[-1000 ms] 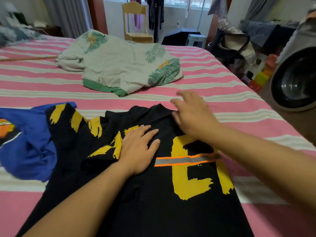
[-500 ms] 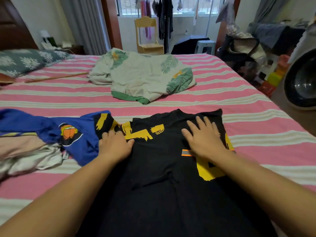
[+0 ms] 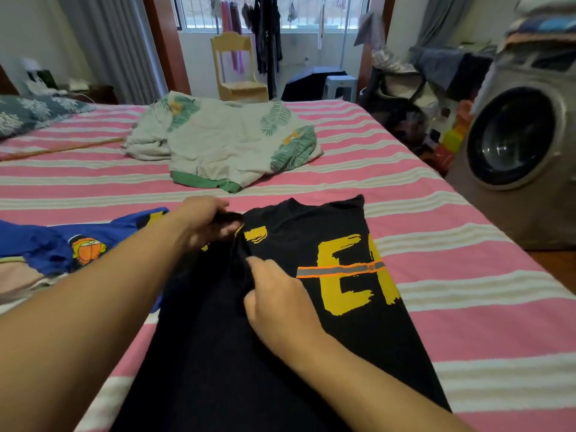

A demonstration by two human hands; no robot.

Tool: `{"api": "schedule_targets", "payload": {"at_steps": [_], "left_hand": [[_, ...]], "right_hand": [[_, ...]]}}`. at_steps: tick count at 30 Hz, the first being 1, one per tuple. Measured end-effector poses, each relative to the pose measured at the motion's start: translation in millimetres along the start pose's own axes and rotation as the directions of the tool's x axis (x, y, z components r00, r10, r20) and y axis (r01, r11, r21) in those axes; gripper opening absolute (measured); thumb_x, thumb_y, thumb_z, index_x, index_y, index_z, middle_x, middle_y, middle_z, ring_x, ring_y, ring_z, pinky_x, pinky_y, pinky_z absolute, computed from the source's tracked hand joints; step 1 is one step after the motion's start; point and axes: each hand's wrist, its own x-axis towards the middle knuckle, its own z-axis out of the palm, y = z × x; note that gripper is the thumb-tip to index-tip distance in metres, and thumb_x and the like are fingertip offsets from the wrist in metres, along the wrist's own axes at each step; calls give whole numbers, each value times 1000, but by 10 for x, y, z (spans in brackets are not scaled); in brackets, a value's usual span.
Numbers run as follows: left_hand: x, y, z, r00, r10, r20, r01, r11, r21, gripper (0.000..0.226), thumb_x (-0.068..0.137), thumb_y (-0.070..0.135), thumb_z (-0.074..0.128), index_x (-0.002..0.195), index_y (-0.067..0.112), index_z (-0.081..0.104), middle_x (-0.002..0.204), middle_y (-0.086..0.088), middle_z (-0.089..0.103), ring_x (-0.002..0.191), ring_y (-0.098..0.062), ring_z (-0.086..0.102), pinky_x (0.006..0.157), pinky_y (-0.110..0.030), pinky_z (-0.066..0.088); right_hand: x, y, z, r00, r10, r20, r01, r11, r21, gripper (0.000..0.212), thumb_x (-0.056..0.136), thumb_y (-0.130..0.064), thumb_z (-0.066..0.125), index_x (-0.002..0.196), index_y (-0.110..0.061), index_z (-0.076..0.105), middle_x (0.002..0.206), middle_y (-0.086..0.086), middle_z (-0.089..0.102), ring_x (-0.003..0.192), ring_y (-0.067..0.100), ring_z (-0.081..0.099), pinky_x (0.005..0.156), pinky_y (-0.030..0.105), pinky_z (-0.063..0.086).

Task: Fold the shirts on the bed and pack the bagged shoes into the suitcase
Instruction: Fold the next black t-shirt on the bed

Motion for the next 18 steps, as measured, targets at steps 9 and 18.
{"api": "schedule_targets", "payload": {"at_steps": [9, 18], "left_hand": [[114, -425, 1366, 883, 84, 461, -435, 513, 740, 39, 99, 11, 51, 138, 11, 54, 131, -10, 63, 119, -28, 60, 101, -34, 46], [281, -606, 1868, 827, 277, 489, -460, -165, 872, 42, 105, 40, 39, 143, 24, 45, 136, -11, 48, 124, -35, 48, 99, -49, 45]], "right_hand": [[-256, 1027, -929, 486, 812, 323, -615, 54, 787, 19, 92, -16, 56, 108, -16, 64, 92, 0, 74, 76, 18, 73, 64, 33, 60], [-362, 1257, -928, 565, 764, 311, -726, 281, 628, 20, 98, -3, 54, 95, -12, 72, 107, 11, 65, 68, 19, 74, 64, 26, 60]]}}
